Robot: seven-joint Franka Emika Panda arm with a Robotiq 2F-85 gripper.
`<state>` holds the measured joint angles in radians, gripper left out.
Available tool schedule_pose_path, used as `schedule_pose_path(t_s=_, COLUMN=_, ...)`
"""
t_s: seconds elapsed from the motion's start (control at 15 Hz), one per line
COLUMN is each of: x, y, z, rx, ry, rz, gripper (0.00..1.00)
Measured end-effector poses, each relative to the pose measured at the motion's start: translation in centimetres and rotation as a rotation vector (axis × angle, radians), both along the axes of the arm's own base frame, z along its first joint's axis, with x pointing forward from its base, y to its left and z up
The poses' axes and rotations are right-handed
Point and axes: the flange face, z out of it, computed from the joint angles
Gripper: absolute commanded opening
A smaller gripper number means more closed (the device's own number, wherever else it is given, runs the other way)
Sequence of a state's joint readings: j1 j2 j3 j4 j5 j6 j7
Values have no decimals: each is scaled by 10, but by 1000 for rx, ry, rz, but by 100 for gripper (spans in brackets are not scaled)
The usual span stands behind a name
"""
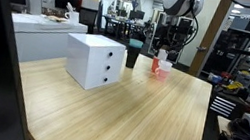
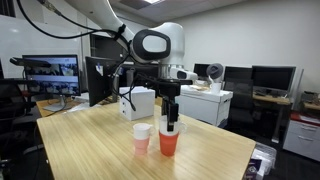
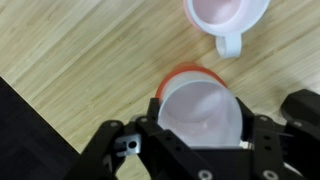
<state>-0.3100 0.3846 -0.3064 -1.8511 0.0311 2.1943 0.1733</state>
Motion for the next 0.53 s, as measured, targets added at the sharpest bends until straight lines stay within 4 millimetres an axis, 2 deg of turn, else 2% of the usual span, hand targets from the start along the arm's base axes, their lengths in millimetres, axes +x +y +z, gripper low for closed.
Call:
schedule_pose_path(t_s=0.2, x=-1, y=-5, z=15, rx=-10, ry=-19, rz=-7, gripper=45)
schedule_pose_path(t_s=0.53, x=-1, y=-8, z=54, rx=-24, ry=-62, rz=-13, gripper=45)
